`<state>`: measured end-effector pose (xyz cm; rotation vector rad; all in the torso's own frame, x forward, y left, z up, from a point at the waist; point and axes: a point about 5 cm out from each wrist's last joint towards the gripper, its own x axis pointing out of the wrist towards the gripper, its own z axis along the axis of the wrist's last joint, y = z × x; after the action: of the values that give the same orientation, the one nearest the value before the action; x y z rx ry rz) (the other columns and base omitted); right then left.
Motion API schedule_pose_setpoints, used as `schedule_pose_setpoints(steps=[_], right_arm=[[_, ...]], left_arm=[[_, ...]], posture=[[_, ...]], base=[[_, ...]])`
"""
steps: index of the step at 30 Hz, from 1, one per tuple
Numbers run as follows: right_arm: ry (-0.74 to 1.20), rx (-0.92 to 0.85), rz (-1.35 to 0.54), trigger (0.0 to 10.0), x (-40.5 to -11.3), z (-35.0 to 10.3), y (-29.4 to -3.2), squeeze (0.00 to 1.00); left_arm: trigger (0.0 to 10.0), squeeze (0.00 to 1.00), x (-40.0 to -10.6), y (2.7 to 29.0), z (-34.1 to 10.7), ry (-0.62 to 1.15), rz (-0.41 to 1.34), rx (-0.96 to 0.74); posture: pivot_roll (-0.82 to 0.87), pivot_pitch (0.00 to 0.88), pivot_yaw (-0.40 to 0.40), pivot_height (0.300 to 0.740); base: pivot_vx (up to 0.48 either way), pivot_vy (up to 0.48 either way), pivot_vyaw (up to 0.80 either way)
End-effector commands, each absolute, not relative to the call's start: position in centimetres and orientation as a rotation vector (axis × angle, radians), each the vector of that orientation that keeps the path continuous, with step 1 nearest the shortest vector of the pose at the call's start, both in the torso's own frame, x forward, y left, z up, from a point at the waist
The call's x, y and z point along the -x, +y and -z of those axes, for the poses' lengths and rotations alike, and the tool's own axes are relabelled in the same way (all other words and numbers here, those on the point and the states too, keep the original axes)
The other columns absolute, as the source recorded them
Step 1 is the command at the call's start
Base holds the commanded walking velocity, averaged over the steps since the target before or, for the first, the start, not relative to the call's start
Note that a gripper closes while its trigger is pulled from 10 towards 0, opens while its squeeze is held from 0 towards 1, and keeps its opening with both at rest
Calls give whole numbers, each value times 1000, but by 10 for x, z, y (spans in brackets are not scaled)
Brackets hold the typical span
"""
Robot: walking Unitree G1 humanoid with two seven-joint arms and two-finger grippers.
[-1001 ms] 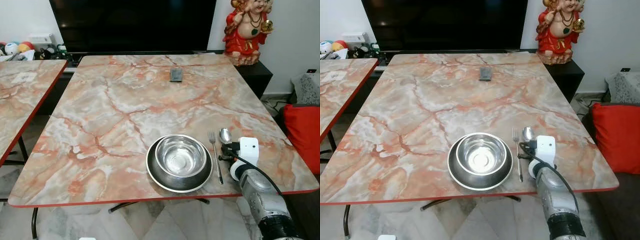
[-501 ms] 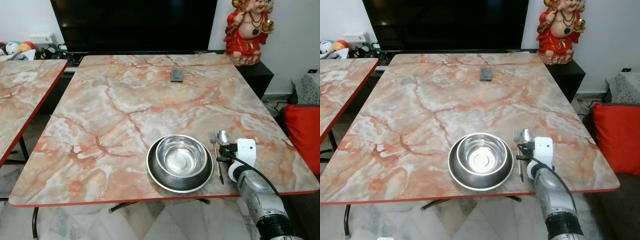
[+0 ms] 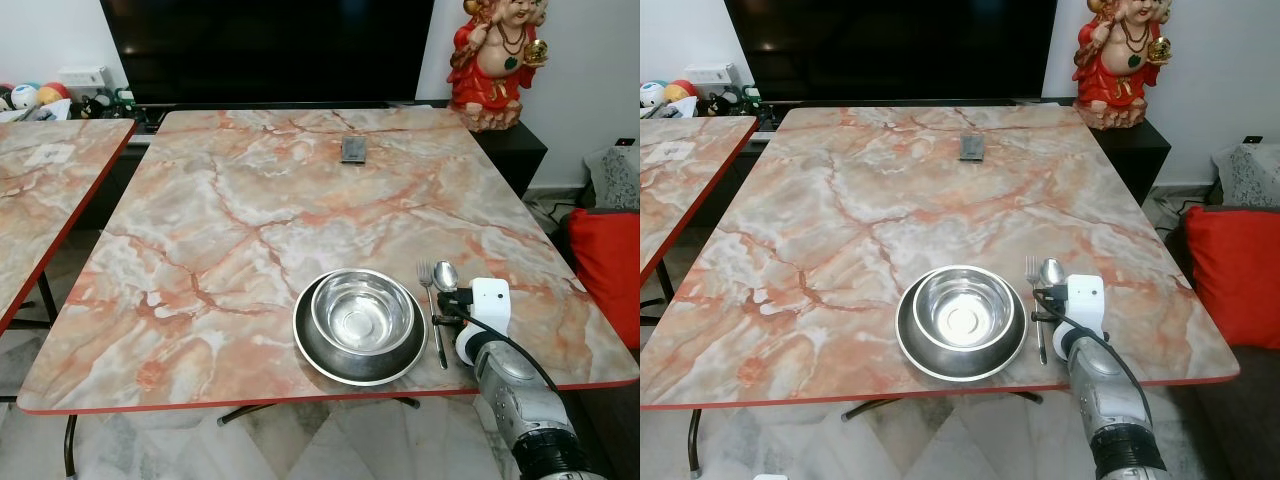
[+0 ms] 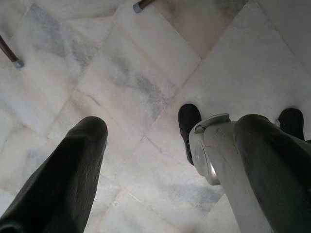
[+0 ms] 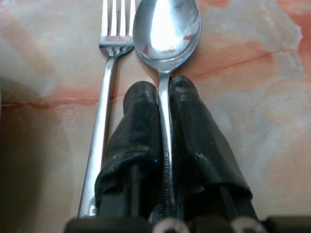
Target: Setting the table
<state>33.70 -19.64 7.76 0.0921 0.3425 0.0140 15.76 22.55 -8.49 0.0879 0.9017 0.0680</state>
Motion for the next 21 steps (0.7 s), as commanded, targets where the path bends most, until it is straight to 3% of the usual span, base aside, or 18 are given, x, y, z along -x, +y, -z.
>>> schedule_pose_setpoints(steps=[1,4,6,15,17,18,21], right_arm=[[364,-86,-15,10000,-336,-74,-195,302],[368,-83,-18,10000,-336,-73,-194,302],[370,-79,-20,10000,-336,-72,-194,384],[372,-78,-20,10000,-336,-72,-195,384],[373,-78,-21,10000,-336,-72,-194,502],[375,-77,-22,10000,-336,-72,-194,663],[378,-75,-23,10000,-336,-71,-194,659]], left_arm=[[10000,0,-151,226,88,934,-76,-83],[10000,0,-152,226,88,932,-77,-82],[10000,0,-153,226,88,930,-77,-81],[10000,0,-153,224,88,927,-77,-80],[10000,0,-153,224,88,927,-77,-80],[10000,0,-153,223,88,927,-77,-80],[10000,0,-154,223,88,926,-77,-80]], posture=[[8,92,5,740],[8,92,5,740],[9,98,3,740],[9,100,3,740],[9,100,3,740],[12,101,2,740],[12,101,2,740]], base=[[0,0,0],[0,0,0],[0,0,0],[0,0,0],[0,0,0],[0,0,0],[0,0,0]])
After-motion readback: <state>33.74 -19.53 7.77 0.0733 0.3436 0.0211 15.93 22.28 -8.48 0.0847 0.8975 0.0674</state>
